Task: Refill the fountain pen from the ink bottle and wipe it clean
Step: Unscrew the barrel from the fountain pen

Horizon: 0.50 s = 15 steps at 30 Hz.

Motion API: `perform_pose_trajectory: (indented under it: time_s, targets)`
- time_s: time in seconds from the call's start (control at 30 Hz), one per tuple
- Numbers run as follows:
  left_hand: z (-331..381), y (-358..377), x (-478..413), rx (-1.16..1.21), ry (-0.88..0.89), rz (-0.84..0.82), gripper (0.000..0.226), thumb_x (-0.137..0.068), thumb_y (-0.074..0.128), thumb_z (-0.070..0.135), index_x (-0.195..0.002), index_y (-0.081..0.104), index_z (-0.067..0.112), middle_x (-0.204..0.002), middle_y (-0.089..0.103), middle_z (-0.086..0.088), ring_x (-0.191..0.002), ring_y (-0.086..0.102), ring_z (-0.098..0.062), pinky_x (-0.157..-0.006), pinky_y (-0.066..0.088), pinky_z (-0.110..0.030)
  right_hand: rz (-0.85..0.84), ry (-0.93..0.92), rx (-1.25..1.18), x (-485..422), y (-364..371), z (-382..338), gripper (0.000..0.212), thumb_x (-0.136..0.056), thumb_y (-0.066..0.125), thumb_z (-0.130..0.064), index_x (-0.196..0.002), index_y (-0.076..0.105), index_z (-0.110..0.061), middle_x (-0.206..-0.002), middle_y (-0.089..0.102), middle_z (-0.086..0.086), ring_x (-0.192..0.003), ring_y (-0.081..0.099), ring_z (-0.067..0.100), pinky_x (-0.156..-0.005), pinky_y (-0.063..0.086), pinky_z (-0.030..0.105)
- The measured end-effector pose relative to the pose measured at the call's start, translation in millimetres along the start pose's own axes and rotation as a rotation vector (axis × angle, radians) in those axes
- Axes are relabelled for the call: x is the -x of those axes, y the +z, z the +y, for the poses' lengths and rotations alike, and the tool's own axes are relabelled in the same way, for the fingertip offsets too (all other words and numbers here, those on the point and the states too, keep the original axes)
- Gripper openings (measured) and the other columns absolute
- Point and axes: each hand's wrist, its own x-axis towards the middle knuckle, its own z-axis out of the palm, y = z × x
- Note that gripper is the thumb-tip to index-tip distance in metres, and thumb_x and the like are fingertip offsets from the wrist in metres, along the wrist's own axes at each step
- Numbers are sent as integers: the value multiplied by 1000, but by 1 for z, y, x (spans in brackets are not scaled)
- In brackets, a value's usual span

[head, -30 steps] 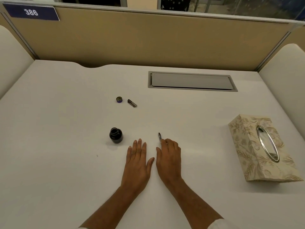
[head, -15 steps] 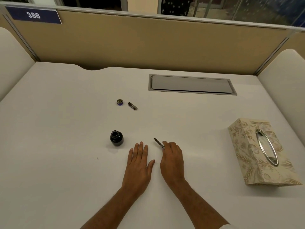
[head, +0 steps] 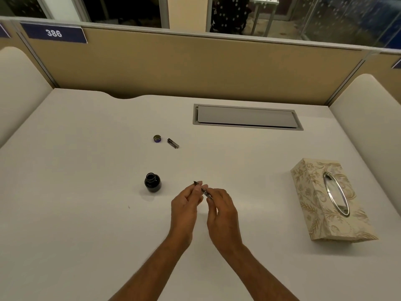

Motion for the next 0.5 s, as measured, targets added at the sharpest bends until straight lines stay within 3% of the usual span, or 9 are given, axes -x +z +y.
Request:
perform_pose_trajectory:
  time_s: [0.13,0.23,0.37,0.5]
  targets:
    - [11,4,9,214,-94,-42,21,-98,66,20,-113,77,11,-112,80,-10,-108,76,-22,-100,55,-33,-3,66,-123,1,-15,-14,31,-101,55,-1,-127,66,-11,-116,69,-2,-111,64,9,-96,54,24]
    - [21,4,13,337,-128,-86,23,-100,62,15,-116,72,2,-115,78,-16,-111,75,-27,-102,54,-39,-18,163,-250,1,-27,-24,29,-100,60,-7,-124,68,-20,-111,71,-12,-105,66,3,-88,53,14]
    - [35,4,17,432,-146,-146,21,-104,53,14,-117,65,1,-120,76,-20,-115,73,-29,-102,52,-43,-102,382,-413,-4,-44,-35,15,-100,62,-20,-104,75,-26,-86,76,-9,-79,70,6,-72,56,18]
    - [44,2,20,494,-133,-167,20,-107,48,11,-116,63,2,-116,76,-21,-115,72,-34,-92,58,-39,-318,634,-604,-11,-64,-44,26,-102,57,-31,-93,77,-19,-71,72,1,-63,62,12,-59,51,20]
